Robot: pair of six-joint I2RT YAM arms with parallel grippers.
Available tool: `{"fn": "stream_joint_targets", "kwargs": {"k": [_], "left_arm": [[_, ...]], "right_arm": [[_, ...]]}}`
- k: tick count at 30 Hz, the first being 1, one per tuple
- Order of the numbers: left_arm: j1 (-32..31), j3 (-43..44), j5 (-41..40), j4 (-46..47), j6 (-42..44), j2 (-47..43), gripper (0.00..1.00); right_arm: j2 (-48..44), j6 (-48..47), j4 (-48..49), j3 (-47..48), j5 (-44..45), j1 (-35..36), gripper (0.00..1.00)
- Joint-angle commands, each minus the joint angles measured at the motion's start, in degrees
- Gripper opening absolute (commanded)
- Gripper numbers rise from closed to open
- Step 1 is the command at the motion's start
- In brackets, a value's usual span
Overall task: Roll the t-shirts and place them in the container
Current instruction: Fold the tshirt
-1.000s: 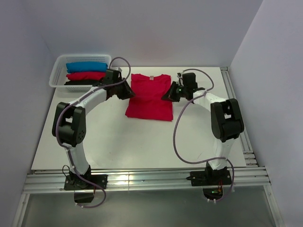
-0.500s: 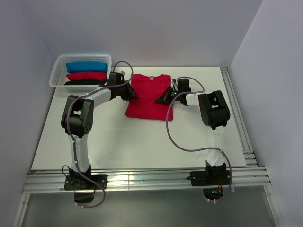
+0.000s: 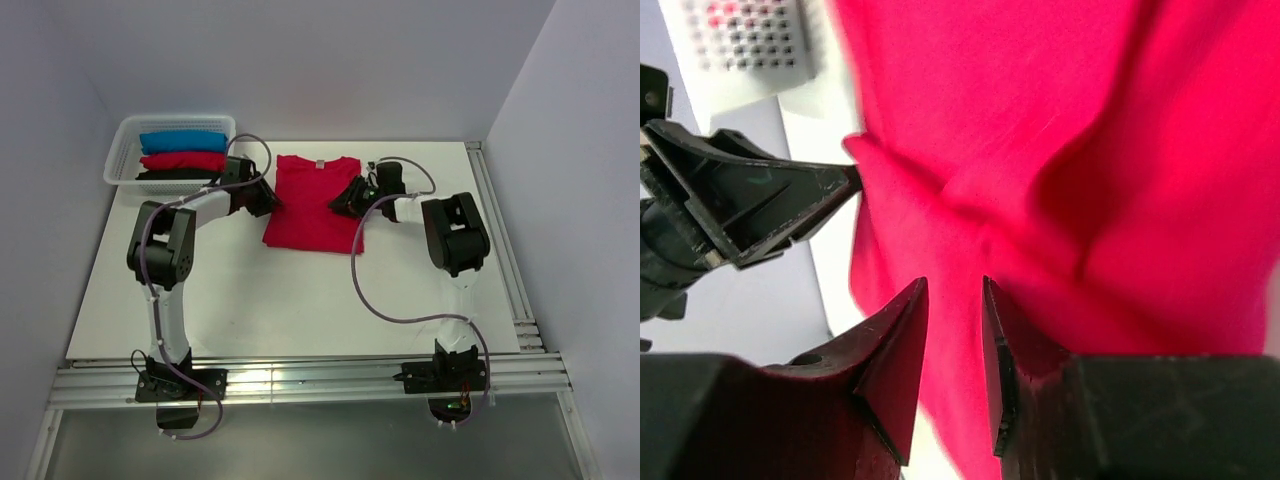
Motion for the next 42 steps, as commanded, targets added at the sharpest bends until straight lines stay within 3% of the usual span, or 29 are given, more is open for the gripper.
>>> {"fn": "stream_joint_targets", "kwargs": {"k": [1, 5, 8, 11, 13, 17, 26, 37, 42], "left_arm": [[-0.75, -5.06, -2.38, 2.83, 3.61, -9.50, 0.43], [-2.42, -12.10, -2.03, 5.81, 5.73, -18.11, 0.47], [-3.74, -17.38, 2.26, 10.56, 5.29, -20.32, 0.47], [-5.06, -18.97, 4.47, 11.27, 4.94, -18.41, 0.45], [-5.85, -19.50, 4.74, 11.09, 4.68, -16.65, 0.43], [-5.85, -20.90, 2.81, 8.98, 4.15, -12.07, 0.39], [-6.20, -31.80, -1.94, 10.92, 2.74, -16.55, 0.38], [-13.76, -44.81, -9.23, 8.99, 0.19, -31.56, 0.39], [-16.13, -50.51, -11.52, 8.81, -0.95, -36.67, 0.38]], "right_arm": [[-11.89, -5.28, 0.13, -5.00, 2.12, -0.21, 0.36], [-18.50, -5.47, 4.17, -13.63, 0.56, -0.21, 0.31], [-18.86, -2.75, 8.38, -18.47, -3.40, -0.12, 0.17], [-16.84, 0.06, 13.83, -22.61, -5.60, -0.21, 0.04], [-15.09, -0.19, 11.58, -23.41, -4.64, -0.03, 0.00], [-11.56, -1.86, 6.82, -24.02, -1.83, 0.06, 0.00], [-15.86, -6.34, 0.84, -29.38, 5.29, 0.32, 0.00], [-28.07, -7.14, -1.63, -41.50, 11.88, 6.82, 0.00], [-34.67, -5.64, -3.03, -47.12, 21.54, 14.27, 0.00]]}}
